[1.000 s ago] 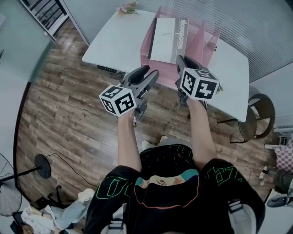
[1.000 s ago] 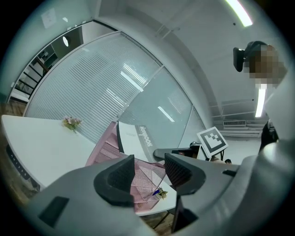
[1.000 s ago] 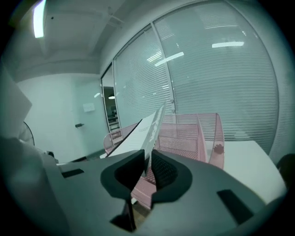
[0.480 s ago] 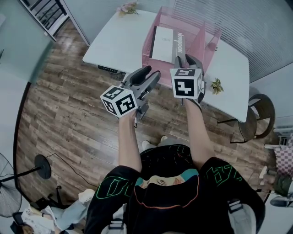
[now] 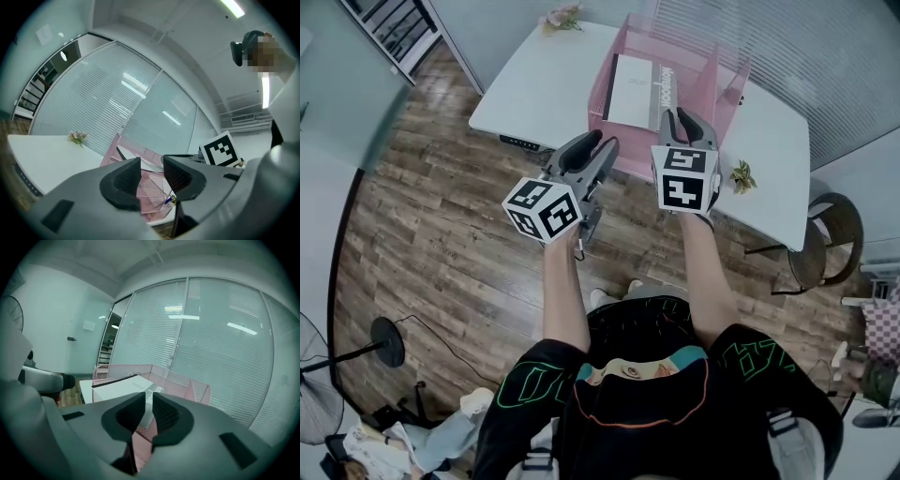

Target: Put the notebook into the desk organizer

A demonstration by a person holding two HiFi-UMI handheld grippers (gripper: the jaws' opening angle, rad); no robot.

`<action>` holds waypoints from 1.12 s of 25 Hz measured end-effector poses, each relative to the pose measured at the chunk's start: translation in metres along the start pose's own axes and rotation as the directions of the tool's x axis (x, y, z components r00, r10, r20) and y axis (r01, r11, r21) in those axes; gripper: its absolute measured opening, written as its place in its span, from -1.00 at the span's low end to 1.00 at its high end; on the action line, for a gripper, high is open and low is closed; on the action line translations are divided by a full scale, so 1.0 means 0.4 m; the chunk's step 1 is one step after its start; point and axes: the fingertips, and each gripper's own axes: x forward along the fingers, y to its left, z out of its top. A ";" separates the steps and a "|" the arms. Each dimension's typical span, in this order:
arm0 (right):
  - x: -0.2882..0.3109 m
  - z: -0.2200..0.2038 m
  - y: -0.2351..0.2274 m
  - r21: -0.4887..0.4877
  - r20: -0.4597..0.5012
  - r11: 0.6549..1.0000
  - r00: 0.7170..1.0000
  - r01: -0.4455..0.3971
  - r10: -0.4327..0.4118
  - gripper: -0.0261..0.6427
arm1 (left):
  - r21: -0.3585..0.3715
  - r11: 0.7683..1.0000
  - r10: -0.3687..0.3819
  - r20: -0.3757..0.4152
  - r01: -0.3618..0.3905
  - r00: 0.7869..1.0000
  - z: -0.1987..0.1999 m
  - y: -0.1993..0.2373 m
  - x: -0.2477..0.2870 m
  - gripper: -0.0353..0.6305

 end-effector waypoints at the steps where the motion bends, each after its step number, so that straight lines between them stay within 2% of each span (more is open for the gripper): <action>1: -0.006 0.008 -0.004 0.007 0.018 1.000 1.000 -0.001 0.001 -0.80 | 0.021 1.000 0.014 0.001 -0.014 1.000 0.005 -0.003 0.001 -0.46; 4: -0.020 0.031 -0.012 0.036 0.071 0.999 0.997 -0.017 0.015 -0.88 | 0.099 0.993 0.061 -0.001 -0.061 0.998 0.023 -0.010 0.000 -0.51; 8: -0.044 0.067 -0.004 0.063 0.164 0.995 0.984 -0.083 0.072 -0.91 | 0.203 0.970 0.131 0.022 -0.133 0.991 0.054 -0.019 -0.010 -0.57; 11: -0.066 0.093 0.009 0.083 0.242 0.983 0.960 -0.162 0.138 -0.91 | 0.272 0.944 0.184 0.043 -0.189 0.982 0.075 -0.030 -0.015 -0.62; 13: -0.081 0.119 0.026 0.091 0.305 0.969 0.933 -0.229 0.192 -0.91 | 0.314 0.920 0.225 0.074 -0.237 0.972 0.100 -0.034 -0.023 -0.69; 17: -0.115 0.161 0.053 0.129 0.427 0.920 0.858 -0.369 0.284 -0.91 | 0.360 0.870 0.298 0.162 -0.338 0.941 0.149 -0.035 -0.052 -0.89; 21: -0.137 0.195 0.082 0.126 0.482 0.883 0.806 -0.451 0.343 -0.92 | 0.366 0.826 0.368 0.227 -0.429 0.902 0.191 -0.025 -0.086 -0.91; 24: -0.148 0.201 0.106 0.090 0.480 0.881 0.795 -0.464 0.370 -0.92 | 0.377 0.787 0.427 0.239 -0.489 0.872 0.195 -0.016 -0.106 -0.91; 28: -0.145 0.183 0.115 0.061 0.449 0.893 0.811 -0.446 0.374 -0.92 | 0.390 0.733 0.499 0.250 -0.558 0.830 0.189 -0.005 -0.130 -0.91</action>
